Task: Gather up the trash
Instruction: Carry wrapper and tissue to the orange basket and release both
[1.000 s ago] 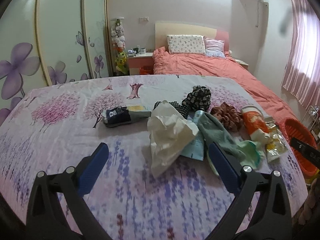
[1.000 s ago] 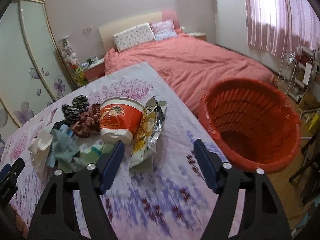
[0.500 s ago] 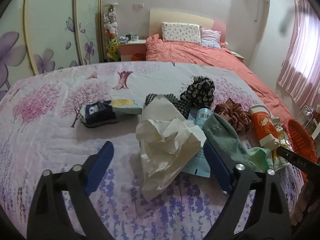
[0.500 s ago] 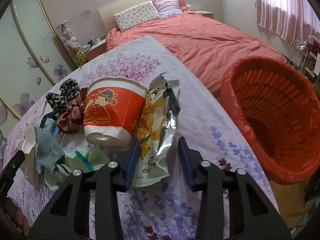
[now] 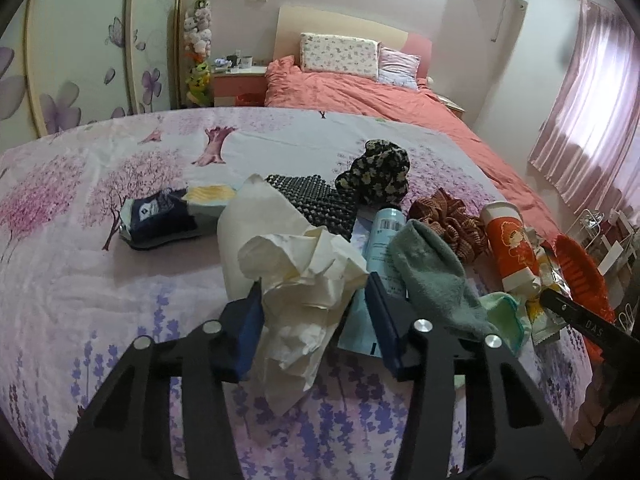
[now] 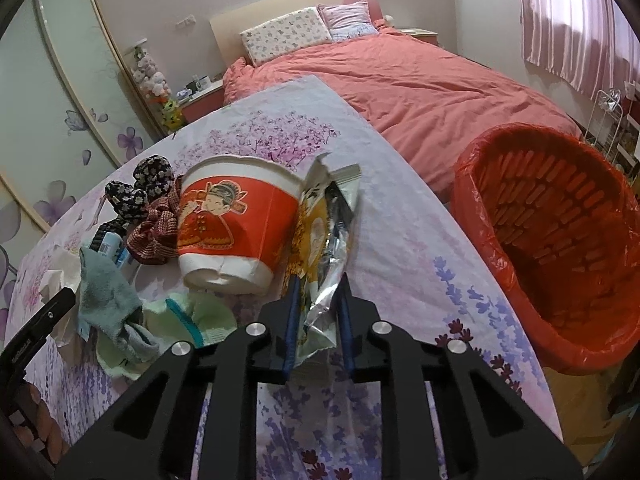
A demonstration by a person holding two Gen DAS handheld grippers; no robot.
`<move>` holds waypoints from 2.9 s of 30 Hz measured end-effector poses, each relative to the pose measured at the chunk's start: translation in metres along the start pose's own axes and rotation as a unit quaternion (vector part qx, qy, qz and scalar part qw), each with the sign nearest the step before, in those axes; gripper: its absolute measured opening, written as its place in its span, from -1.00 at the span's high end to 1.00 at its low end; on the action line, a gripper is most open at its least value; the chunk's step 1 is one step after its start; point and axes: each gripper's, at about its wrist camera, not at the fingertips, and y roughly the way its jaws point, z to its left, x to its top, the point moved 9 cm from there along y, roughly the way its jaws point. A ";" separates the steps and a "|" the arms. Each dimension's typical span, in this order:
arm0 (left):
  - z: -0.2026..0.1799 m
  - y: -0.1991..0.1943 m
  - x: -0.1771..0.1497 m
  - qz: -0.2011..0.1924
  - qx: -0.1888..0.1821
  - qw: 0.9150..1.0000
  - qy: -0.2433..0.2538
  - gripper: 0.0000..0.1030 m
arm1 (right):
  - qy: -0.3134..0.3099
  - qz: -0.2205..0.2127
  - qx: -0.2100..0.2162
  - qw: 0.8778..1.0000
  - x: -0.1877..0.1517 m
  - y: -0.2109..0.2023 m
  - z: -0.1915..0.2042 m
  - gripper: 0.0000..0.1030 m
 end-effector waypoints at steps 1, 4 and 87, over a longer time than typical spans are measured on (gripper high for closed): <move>-0.001 -0.002 0.001 -0.003 0.000 1.000 0.003 0.09 | 0.000 -0.001 0.000 1.000 0.000 -0.001 0.000 0.67; -0.002 -0.008 0.003 -0.012 0.002 1.000 0.009 0.10 | 0.001 -0.003 0.001 1.000 0.000 -0.005 -0.002 0.68; -0.383 0.036 -0.030 0.021 -0.199 0.956 0.215 -0.40 | 0.182 -0.142 -0.087 0.969 0.031 -0.079 -0.224 0.19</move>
